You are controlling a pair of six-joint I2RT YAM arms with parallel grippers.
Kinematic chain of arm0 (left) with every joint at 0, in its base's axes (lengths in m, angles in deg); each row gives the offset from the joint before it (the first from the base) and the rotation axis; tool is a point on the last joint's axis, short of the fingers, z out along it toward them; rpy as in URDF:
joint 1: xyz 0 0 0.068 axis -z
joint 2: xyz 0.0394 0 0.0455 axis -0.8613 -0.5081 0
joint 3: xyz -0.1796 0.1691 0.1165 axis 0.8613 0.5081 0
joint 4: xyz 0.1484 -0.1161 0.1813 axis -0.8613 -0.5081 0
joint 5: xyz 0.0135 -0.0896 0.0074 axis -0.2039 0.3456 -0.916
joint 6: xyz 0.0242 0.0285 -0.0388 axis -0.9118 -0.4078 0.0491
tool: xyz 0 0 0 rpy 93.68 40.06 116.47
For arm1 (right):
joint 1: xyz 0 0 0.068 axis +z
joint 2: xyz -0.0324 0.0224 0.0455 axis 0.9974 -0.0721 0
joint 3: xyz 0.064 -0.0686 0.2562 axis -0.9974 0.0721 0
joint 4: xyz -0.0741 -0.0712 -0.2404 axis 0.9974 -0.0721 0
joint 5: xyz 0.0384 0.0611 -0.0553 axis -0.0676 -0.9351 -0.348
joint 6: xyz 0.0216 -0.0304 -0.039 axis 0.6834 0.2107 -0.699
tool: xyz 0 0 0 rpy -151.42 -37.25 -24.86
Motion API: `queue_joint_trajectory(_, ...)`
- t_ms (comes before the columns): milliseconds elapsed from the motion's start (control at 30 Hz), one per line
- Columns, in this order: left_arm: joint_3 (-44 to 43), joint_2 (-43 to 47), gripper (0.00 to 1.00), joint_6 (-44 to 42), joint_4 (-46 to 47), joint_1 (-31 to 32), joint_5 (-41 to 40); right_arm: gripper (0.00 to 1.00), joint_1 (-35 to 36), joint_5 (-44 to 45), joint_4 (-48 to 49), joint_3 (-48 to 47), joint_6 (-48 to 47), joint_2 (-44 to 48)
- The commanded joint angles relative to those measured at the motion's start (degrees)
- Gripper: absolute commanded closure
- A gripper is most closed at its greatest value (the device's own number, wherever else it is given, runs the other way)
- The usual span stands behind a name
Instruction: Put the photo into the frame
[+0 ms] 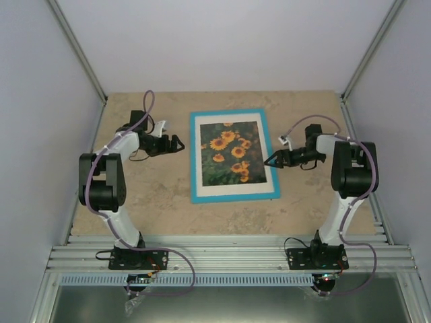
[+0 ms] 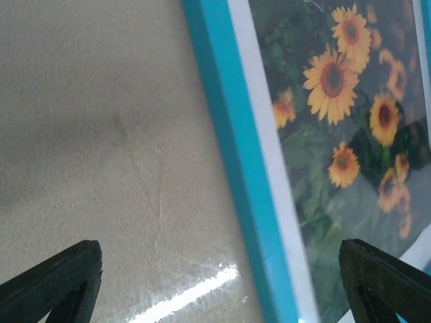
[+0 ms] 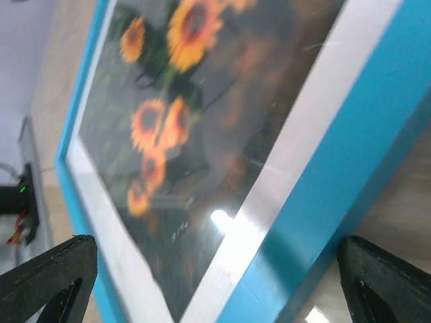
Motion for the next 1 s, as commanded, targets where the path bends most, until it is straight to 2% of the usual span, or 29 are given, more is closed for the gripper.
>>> queue_joint_trajectory(0, -2.94, -3.29, 0.02, 1.02, 0.30, -0.12, 2.00, 0.03, 6.68, -4.15, -6.32, 5.57, -5.03, -0.30)
queue_joint_trajectory(167, -8.15, -10.26, 0.05, 1.59, -1.03, -0.12, -0.35, 0.03, 12.64, -5.80, -7.77, 6.83, -7.91, 0.59)
queue_joint_trajectory(300, -13.90, -16.14, 0.07, 2.28, -2.37, -0.12, -1.74, 0.03, 14.30, -5.82, -7.79, 6.55, -7.47, 0.43)
queue_joint_trajectory(400, -19.90, -21.01, 0.11, 1.79, -3.45, 0.58, 1.06, 0.03, 14.86, -6.06, -7.45, 7.17, -7.71, 0.43)
queue_joint_trajectory(600, -33.12, -32.33, 0.21, -0.89, -8.24, 9.33, 6.69, 0.02, 17.30, -6.85, -4.92, 8.05, -6.86, -0.14)
queue_joint_trajectory(767, -53.56, -43.47, 0.27, -4.84, -13.68, 17.57, 7.02, 0.02, 21.30, -7.91, -2.47, 8.46, -6.43, -1.15)
queue_joint_trajectory(867, -64.82, -47.47, 0.25, -5.98, -15.74, 20.46, 4.60, 0.02, 25.35, -8.63, -0.59, 7.54, -5.67, -1.68)
queue_joint_trajectory(967, -69.81, -46.33, 0.15, -5.50, -13.90, 19.67, -1.32, 0.02, 29.01, -10.11, -2.29, 4.42, -7.38, -1.94)
